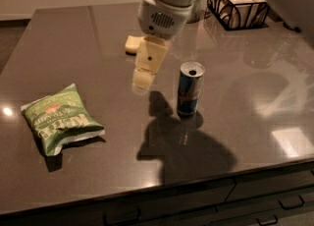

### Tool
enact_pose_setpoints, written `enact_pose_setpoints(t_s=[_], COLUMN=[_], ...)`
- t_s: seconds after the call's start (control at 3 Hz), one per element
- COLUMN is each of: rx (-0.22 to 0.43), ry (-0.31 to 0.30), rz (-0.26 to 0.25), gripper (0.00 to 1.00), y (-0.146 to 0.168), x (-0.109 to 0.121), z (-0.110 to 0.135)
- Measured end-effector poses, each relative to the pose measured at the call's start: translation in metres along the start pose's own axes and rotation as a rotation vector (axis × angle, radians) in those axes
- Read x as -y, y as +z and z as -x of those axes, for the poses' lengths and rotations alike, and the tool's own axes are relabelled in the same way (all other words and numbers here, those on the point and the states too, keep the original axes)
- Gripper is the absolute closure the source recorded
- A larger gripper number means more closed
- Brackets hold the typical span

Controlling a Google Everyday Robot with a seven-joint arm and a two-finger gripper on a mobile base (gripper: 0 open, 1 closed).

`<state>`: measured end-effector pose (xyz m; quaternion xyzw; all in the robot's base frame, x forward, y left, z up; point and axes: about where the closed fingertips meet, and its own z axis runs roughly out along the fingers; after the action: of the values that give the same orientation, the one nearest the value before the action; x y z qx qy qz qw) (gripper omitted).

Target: Move green jalapeno chip bag near redbull can

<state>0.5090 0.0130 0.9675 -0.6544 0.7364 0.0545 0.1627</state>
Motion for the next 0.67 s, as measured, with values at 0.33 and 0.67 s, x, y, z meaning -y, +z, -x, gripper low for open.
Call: enact_pose_setpoints(t_s=[0.33,0.67], rx=[0.011,0.002], ry=[-0.069,-0.102], rz=[0.095,0.148], gripper=[0.00,0.00], y=[0.062,0.097], x=[-0.025,-0.046], z=[0.069,0.092])
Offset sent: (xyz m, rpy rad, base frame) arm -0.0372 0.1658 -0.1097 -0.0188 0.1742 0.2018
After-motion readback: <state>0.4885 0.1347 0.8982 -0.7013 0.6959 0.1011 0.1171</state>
